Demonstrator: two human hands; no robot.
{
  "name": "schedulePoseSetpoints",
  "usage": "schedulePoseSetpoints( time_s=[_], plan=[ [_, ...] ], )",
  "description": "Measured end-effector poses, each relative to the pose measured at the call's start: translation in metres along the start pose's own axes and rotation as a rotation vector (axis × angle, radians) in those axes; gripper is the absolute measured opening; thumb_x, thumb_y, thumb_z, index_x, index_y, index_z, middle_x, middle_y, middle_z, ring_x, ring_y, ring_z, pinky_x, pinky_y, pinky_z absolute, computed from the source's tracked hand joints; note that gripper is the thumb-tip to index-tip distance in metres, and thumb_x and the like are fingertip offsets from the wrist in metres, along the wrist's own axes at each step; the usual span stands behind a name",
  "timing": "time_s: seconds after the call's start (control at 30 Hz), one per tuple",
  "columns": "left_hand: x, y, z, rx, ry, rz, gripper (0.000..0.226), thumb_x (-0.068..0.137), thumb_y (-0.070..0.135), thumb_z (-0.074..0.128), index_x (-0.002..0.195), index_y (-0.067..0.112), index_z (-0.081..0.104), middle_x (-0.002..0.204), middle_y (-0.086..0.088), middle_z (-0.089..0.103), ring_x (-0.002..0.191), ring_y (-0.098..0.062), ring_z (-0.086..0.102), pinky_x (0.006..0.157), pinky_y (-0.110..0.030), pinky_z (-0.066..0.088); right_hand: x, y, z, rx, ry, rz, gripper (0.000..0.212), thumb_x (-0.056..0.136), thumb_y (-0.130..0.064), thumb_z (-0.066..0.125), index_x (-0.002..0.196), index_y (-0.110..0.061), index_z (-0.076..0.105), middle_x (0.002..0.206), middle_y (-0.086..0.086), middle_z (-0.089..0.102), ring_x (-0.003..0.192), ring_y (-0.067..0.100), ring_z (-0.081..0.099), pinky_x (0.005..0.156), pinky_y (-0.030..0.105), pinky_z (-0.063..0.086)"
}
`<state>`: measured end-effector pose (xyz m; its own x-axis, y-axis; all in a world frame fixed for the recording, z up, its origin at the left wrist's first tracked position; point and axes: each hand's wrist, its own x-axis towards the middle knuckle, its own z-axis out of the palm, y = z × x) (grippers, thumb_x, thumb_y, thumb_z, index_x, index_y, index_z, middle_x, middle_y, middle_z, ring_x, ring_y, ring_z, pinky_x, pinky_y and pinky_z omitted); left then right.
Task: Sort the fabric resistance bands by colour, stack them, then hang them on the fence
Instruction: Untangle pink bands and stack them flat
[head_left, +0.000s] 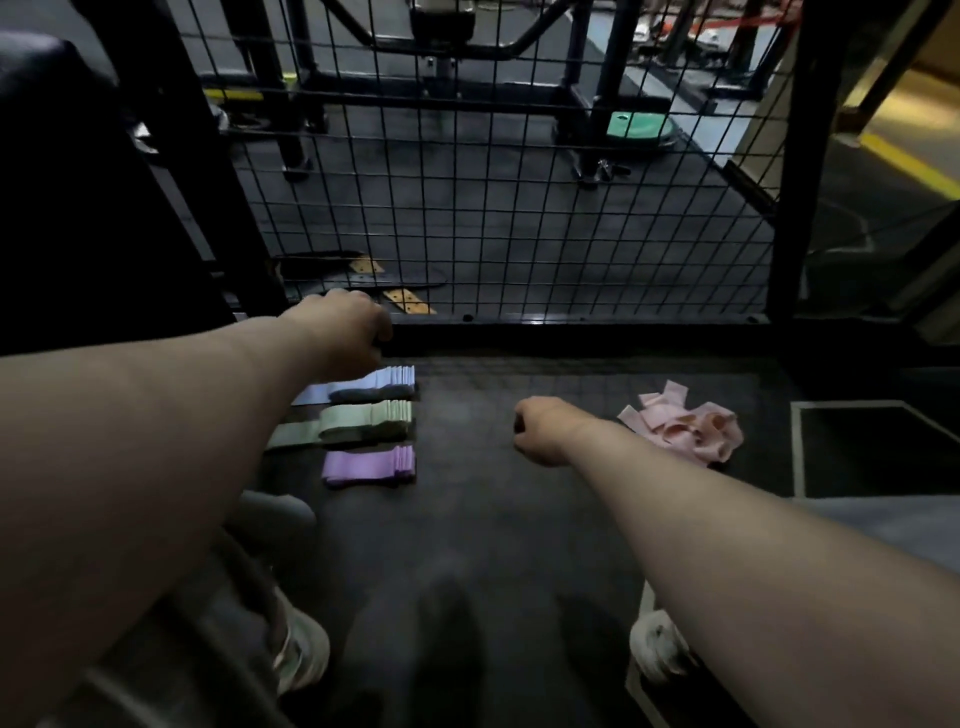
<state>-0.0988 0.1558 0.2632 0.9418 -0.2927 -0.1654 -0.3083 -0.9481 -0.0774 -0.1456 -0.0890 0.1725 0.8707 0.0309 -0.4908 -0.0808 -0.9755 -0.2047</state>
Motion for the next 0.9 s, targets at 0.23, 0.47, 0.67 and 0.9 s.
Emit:
schedulePoseSetpoints(
  time_s=[0.23, 0.47, 0.67, 0.9],
  plan=[
    [-0.022, 0.032, -0.053, -0.058, 0.042, -0.002, 0.032, 0.092, 0.030, 0.057, 0.123, 0.032, 0.063, 0.130, -0.002, 0.058, 0.118, -0.028, 0.054, 0.097, -0.036, 0.043, -0.049, 0.027, -0.022, -0.018, 0.010, 0.021, 0.026, 0.087, -0.017, 0.057, 0.107, -0.007, 0.070, 0.109, 0.011, 0.070, 0.101, 0.028, 0.067, 0.084, 0.031, 0.055],
    [-0.057, 0.083, -0.081, -0.130, 0.073, 0.042, 0.029, 0.090, 0.034, 0.056, 0.117, 0.029, 0.066, 0.126, -0.003, 0.061, 0.114, -0.030, 0.058, 0.094, -0.037, 0.047, -0.141, 0.070, -0.022, 0.041, 0.013, 0.126, 0.033, 0.085, -0.032, 0.062, 0.113, -0.016, 0.068, 0.112, 0.009, 0.068, 0.105, 0.029, 0.065, 0.092, 0.031, 0.051],
    [-0.094, 0.143, -0.072, -0.135, 0.059, 0.191, 0.018, 0.089, 0.025, 0.055, 0.102, 0.022, 0.068, 0.106, -0.005, 0.063, 0.097, -0.031, 0.059, 0.082, -0.035, 0.045, -0.221, 0.095, -0.009, -0.013, -0.042, 0.165, 0.034, 0.090, -0.032, 0.060, 0.124, -0.030, 0.056, 0.110, 0.004, 0.058, 0.081, 0.022, 0.060, 0.076, 0.032, 0.054],
    [-0.104, 0.170, -0.036, -0.226, 0.009, 0.220, 0.025, 0.091, 0.025, 0.053, 0.112, 0.025, 0.067, 0.117, -0.001, 0.063, 0.105, -0.028, 0.059, 0.088, -0.039, 0.046, -0.224, 0.106, 0.003, 0.005, -0.097, 0.224, 0.030, 0.092, -0.030, 0.059, 0.122, -0.025, 0.056, 0.126, 0.014, 0.057, 0.096, 0.027, 0.060, 0.072, 0.029, 0.051]
  ],
)
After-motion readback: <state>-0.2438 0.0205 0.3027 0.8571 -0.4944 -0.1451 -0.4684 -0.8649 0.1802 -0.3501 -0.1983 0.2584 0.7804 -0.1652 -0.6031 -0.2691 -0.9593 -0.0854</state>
